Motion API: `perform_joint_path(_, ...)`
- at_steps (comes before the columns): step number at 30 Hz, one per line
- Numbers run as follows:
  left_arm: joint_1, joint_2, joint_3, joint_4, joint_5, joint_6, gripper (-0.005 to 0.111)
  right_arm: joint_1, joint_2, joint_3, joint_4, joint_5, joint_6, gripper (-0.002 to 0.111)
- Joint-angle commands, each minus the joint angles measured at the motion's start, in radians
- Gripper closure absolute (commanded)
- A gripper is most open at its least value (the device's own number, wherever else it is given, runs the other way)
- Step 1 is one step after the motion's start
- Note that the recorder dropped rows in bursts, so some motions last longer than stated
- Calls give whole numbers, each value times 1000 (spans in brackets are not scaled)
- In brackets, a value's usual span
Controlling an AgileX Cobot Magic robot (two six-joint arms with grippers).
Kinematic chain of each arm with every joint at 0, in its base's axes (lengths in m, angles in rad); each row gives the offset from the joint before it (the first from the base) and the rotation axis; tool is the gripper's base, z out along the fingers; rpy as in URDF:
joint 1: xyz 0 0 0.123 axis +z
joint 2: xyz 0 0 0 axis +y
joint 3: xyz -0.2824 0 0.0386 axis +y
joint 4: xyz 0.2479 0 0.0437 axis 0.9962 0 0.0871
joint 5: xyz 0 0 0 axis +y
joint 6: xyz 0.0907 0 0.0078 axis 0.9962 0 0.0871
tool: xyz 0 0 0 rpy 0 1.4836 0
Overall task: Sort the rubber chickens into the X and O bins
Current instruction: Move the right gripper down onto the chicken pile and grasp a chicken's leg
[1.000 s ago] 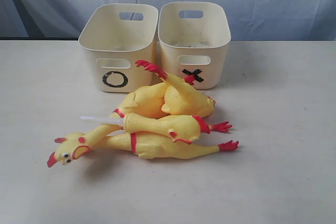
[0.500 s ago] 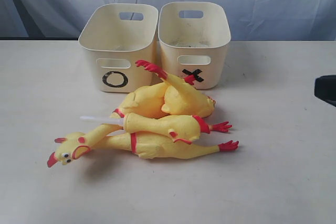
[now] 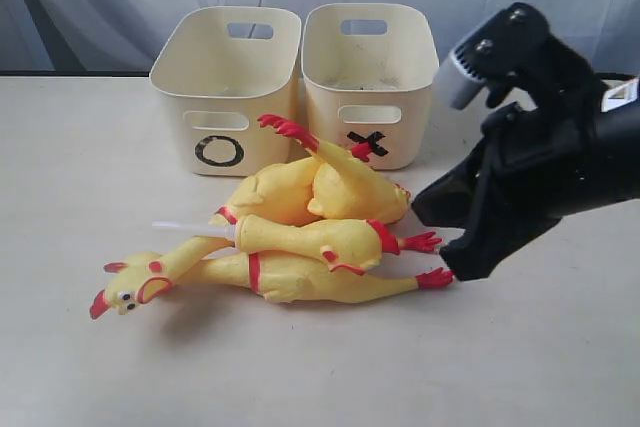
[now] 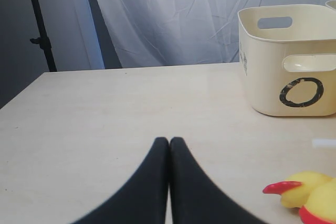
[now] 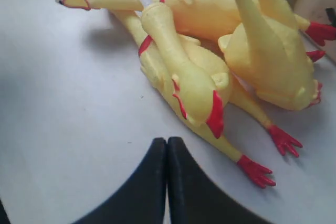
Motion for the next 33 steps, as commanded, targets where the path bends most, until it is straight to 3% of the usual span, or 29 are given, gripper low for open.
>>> perform_joint_path(1, -2, -5, 5, 6, -4, 0, 107, 38, 99, -11, -9, -58, -47, 87)
perform_joint_path(6, -2, -5, 5, 6, -4, 0, 107, 47, 165, -11, -9, -181, -47, 45)
perform_joint_path(8, -2, -5, 5, 4, -4, 0, 107, 47, 183, -11, -6, -213, -47, 39)
perform_joint_path(33, -2, -5, 5, 4, -4, 0, 107, 49, 410, -11, 164, -380, -47, 39)
